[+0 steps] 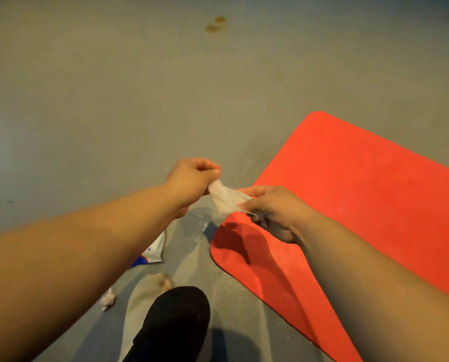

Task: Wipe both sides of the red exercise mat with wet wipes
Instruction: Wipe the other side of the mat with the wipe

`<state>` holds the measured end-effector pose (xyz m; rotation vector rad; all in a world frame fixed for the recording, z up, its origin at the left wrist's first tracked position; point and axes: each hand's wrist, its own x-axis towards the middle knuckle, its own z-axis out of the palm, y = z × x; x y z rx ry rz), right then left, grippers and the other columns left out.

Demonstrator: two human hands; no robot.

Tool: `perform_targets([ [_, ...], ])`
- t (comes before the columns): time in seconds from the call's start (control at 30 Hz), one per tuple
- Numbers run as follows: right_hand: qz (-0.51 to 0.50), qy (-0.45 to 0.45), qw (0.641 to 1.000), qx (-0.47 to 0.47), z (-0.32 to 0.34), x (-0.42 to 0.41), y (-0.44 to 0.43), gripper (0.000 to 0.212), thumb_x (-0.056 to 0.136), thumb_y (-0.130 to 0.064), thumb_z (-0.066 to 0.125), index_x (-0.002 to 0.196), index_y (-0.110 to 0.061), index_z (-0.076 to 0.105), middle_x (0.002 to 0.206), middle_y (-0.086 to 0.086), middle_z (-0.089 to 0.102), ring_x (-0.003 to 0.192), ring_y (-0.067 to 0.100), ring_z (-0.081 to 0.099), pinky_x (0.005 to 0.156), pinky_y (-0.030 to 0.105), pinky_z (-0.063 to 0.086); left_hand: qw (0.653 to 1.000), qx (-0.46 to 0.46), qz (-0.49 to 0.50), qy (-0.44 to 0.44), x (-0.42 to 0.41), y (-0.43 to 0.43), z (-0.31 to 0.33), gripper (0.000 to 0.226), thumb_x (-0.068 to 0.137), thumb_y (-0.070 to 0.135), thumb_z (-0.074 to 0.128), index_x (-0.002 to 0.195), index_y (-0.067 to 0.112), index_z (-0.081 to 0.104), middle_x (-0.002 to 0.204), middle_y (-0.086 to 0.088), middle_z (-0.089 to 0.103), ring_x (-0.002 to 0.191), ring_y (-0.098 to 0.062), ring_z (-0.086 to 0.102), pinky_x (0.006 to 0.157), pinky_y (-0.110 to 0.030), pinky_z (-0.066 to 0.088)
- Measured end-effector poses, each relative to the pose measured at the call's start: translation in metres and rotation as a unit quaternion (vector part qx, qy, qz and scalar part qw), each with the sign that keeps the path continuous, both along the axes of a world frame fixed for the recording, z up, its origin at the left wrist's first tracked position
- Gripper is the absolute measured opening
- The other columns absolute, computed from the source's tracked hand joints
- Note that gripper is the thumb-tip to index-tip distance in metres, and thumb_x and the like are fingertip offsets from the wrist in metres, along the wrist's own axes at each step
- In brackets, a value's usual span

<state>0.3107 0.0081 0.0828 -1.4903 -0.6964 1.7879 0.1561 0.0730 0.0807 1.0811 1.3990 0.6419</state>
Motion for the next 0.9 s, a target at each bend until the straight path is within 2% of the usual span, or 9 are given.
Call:
perform_targets([
  [0.13,-0.009,-0.038,0.999,-0.019,-0.031,0.014,0.011,0.022,0.077,0.012,0.059,0.073,-0.006,0.071,0.067,0.015,0.062,0.053,0.02,0.05,0.052,0.024,0.039,0.983,-0.123,-0.125,0.051,0.004,0.018,-0.018,0.023,0.08,0.011,0.075,0.101,0.012,0.064,0.068,0.0,0.061,0.056,-0.011,0.045,0.048,-0.015,0.039],
  [0.27,0.014,-0.3,0.954,-0.02,-0.058,0.041,0.012,0.02,0.075,0.0,0.058,0.06,-0.01,0.066,0.047,0.002,0.052,0.045,0.016,0.042,0.046,0.025,0.031,0.976,-0.036,-0.152,0.153,-0.003,0.038,-0.037,0.017,0.084,0.007,0.07,0.099,0.012,0.065,0.076,-0.002,0.064,0.063,-0.009,0.057,0.056,-0.018,0.048],
  [0.33,-0.018,-0.423,0.906,0.011,-0.071,0.05,0.009,0.017,0.076,-0.004,0.059,0.077,-0.011,0.074,0.067,0.01,0.066,0.061,0.022,0.057,0.056,0.029,0.038,0.928,0.059,-0.241,0.277,-0.012,0.044,-0.054,0.021,0.085,0.013,0.069,0.106,0.017,0.066,0.092,0.002,0.068,0.077,-0.011,0.063,0.072,-0.023,0.049],
  [0.4,-0.037,-0.488,0.871,0.044,-0.089,0.045,0.002,0.025,0.08,-0.007,0.06,0.101,-0.008,0.073,0.099,0.014,0.069,0.09,0.025,0.062,0.074,0.027,0.04,0.829,0.164,-0.378,0.378,-0.02,0.045,-0.073,0.038,0.086,0.02,0.067,0.124,0.019,0.061,0.124,-0.002,0.061,0.11,-0.018,0.058,0.093,-0.024,0.04],
  [0.47,0.006,-0.5,0.862,0.084,-0.114,0.03,-0.006,0.029,0.083,-0.012,0.061,0.11,-0.007,0.069,0.107,0.014,0.062,0.099,0.029,0.059,0.084,0.027,0.037,0.741,0.219,-0.487,0.407,-0.023,0.041,-0.092,0.066,0.087,0.034,0.067,0.145,0.021,0.04,0.154,-0.006,0.032,0.14,-0.024,0.03,0.111,-0.026,0.022],
  [0.53,0.029,-0.493,0.865,0.09,-0.135,0.008,-0.015,0.029,0.084,-0.013,0.06,0.112,-0.008,0.067,0.104,0.012,0.057,0.095,0.03,0.058,0.084,0.029,0.037,0.699,0.199,-0.548,0.414,-0.024,0.038,-0.11,0.086,0.085,0.049,0.065,0.152,0.026,0.017,0.161,-0.004,0.001,0.148,-0.026,0.002,0.118,-0.033,0.01],
  [0.63,0.017,-0.478,0.868,0.133,-0.148,-0.031,-0.033,0.022,0.077,-0.011,0.054,0.093,-0.009,0.069,0.095,0.01,0.055,0.089,0.029,0.057,0.084,0.03,0.04,0.671,0.155,-0.591,0.421,-0.03,0.038,-0.127,0.098,0.082,0.054,0.066,0.153,0.029,0.003,0.16,-0.004,-0.013,0.147,-0.027,-0.008,0.119,-0.041,0.015],
  [0.8,0.204,-0.463,0.823,0.257,-0.146,-0.04,-0.046,0.016,0.074,-0.013,0.051,0.079,-0.013,0.067,0.084,0.006,0.058,0.082,0.03,0.056,0.072,0.035,0.049,0.632,0.175,-0.629,0.418,-0.038,0.05,-0.127,0.094,0.083,0.048,0.065,0.153,0.032,0.003,0.16,0.0,-0.015,0.148,-0.022,-0.005,0.117,-0.037,0.021],
  [0.9,0.103,-0.538,0.805,0.227,-0.155,0.0,0.006,0.023,0.072,-0.008,0.051,0.081,-0.013,0.071,0.082,0.008,0.062,0.078,0.034,0.059,0.07,0.036,0.048,0.641,0.181,-0.627,0.404,-0.04,0.056,-0.126,0.087,0.085,0.053,0.059,0.153,0.033,0.008,0.161,0.001,-0.01,0.148,-0.02,-0.002,0.118,-0.035,0.018],
])
